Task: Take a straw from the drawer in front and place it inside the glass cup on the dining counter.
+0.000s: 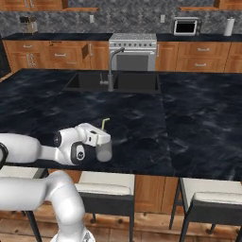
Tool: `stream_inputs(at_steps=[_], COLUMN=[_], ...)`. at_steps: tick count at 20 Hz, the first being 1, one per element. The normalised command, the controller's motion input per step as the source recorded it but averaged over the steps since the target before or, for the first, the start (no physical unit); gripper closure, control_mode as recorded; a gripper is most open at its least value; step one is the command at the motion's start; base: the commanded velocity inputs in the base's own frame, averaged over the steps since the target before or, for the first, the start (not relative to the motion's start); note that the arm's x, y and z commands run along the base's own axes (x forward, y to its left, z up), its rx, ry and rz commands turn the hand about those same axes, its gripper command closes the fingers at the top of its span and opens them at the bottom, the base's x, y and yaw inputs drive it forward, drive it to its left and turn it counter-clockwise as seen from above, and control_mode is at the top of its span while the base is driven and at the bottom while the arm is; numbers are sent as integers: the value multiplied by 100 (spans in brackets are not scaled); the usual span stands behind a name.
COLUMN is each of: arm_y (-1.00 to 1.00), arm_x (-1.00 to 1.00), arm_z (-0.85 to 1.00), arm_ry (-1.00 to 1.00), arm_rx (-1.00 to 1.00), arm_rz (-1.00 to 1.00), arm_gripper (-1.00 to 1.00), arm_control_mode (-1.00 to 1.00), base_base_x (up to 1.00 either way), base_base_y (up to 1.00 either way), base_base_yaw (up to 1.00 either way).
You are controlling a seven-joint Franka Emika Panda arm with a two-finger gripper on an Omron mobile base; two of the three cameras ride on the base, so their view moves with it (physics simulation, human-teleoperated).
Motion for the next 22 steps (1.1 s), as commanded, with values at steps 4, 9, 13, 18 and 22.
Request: stream_inputs(at_steps=[4,9,13,18,22], arm_y=[0,0,-2,-3,-5], arm_x=[0,6,4,3,0], arm_z=[0,0,-1,-1,0], arm_ry=[-5,-13,-8,-2,0], arm_rx=[0,0,0,0,0], arm_rz=[0,0,0,0,0], arm_gripper=[100,100,100,100,100], arm_control_mode=[-100,-100,-100,-100,-100], base_base_x=[0,0,0,0,0], base_base_y=[0,0,0,0,0], base_base_yaw=[0,0,0,0,0])
